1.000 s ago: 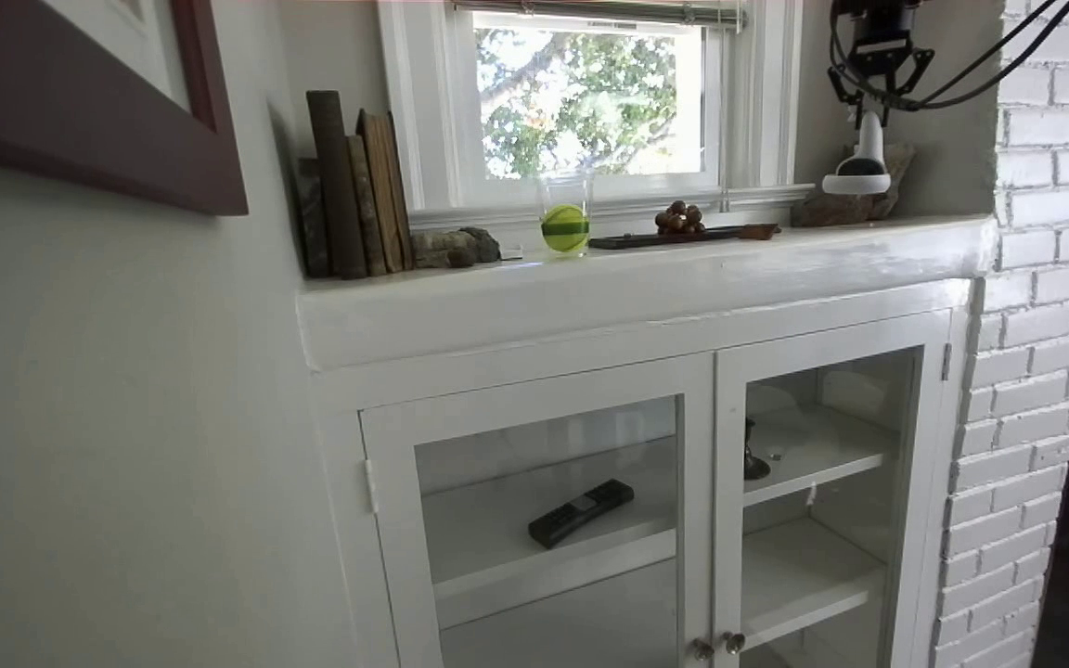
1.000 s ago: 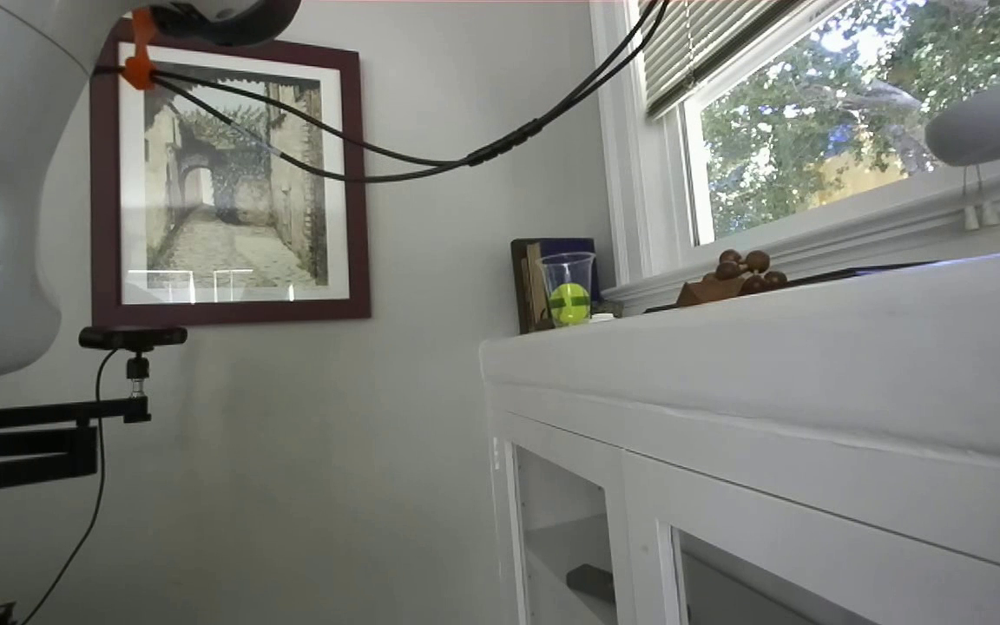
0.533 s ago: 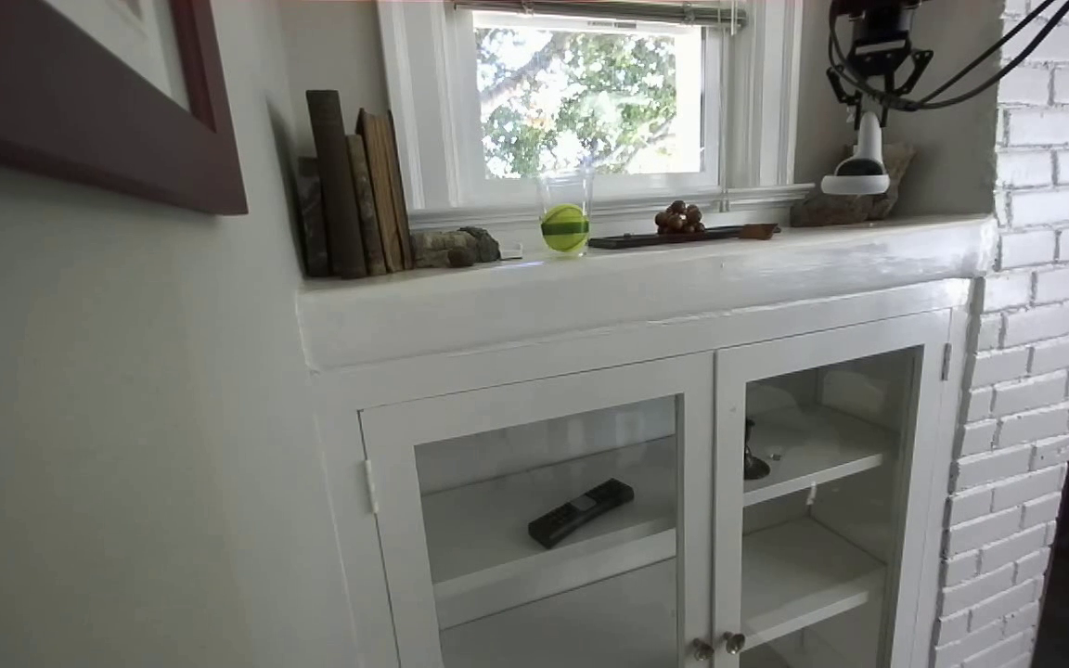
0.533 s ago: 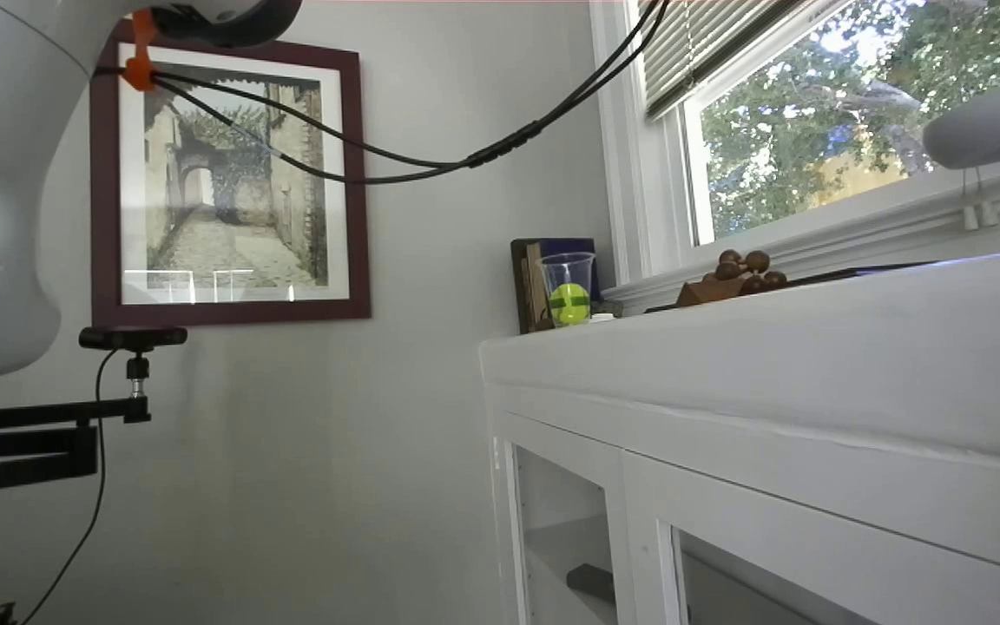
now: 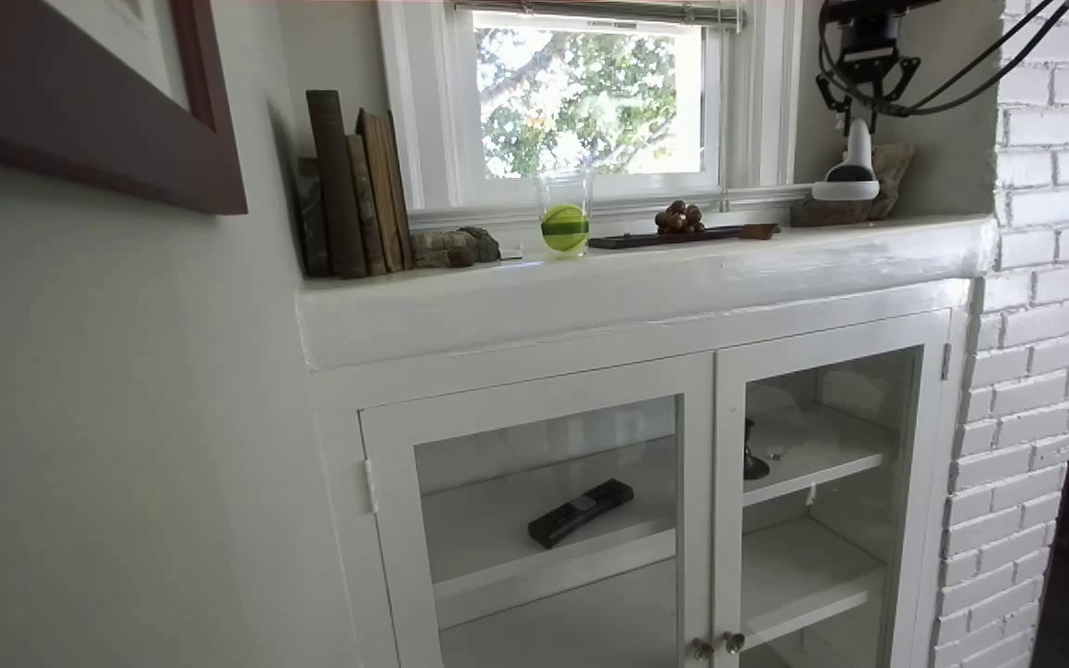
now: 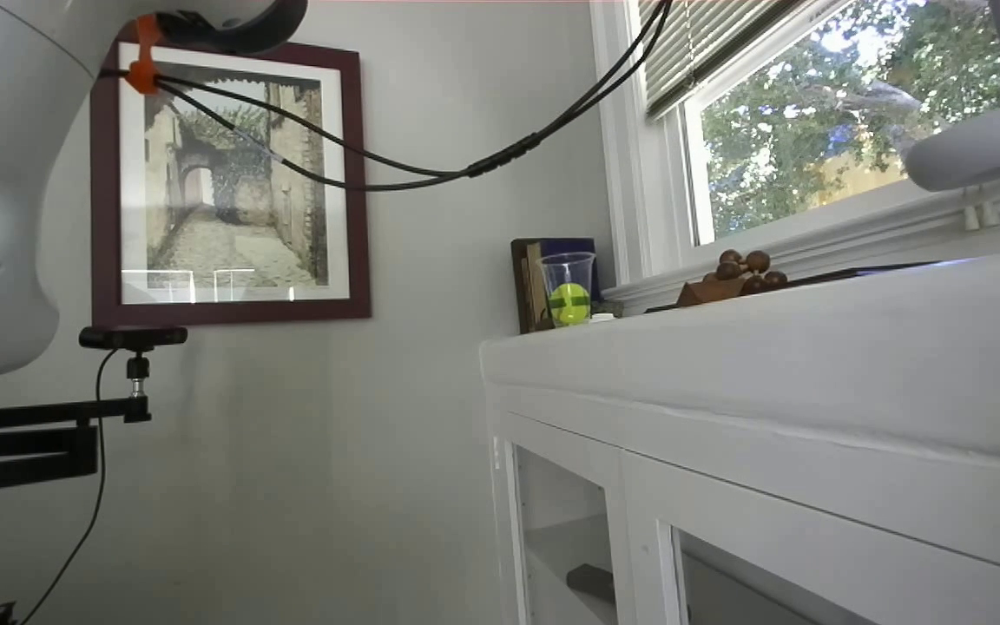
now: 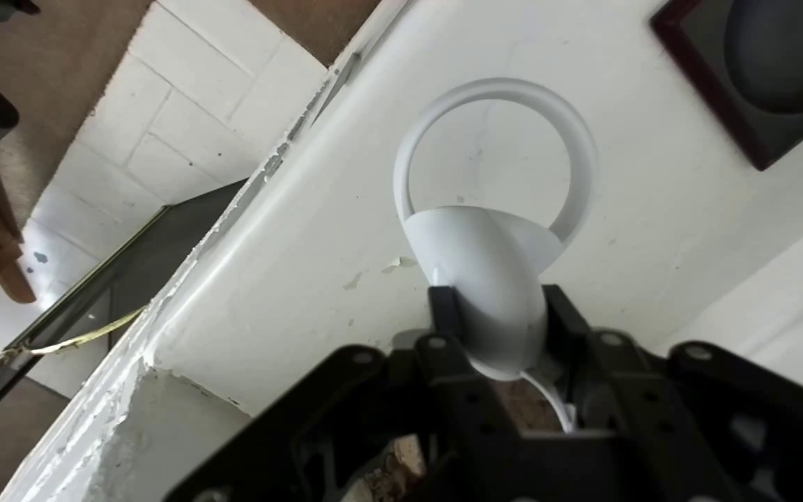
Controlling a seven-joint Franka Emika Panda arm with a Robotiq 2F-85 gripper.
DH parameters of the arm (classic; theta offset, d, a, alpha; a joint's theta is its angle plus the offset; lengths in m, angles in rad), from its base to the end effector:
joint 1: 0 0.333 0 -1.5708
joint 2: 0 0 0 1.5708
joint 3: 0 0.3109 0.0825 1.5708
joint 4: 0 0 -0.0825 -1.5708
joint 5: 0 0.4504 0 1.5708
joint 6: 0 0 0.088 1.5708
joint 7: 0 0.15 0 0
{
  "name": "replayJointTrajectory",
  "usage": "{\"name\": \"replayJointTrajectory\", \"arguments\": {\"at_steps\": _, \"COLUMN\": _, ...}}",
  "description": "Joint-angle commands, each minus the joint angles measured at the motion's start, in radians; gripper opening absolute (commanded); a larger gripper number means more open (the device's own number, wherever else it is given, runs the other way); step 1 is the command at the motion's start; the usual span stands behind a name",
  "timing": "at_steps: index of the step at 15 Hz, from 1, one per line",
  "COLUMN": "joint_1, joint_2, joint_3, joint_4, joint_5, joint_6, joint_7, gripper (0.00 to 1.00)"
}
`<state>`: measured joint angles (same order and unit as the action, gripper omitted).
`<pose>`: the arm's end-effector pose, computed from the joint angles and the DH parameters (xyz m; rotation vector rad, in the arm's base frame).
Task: Move the white object to the right
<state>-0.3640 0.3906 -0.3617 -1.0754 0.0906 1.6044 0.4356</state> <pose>0.5942 -0.4368 0.5952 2.5982 -1.6307 0.2357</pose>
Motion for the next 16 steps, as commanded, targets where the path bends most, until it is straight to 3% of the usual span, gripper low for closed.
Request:
{"name": "replayJointTrajectory", "arguments": {"at_steps": 1, "joint_1": 0.010, "joint_2": 0.016, "joint_3": 0.000, "joint_4": 0.026, "joint_5": -0.015, "joint_6": -0.020, "joint_7": -0.001, "gripper": 0.08}}
{"name": "replayJointTrajectory", "arguments": {"at_steps": 16, "joint_1": 0.009, "joint_2": 0.083, "joint_3": -0.002, "joint_4": 0.048, "joint_5": -0.011, "joint_6": -0.030, "joint_7": -0.007, "gripper": 0.08}}
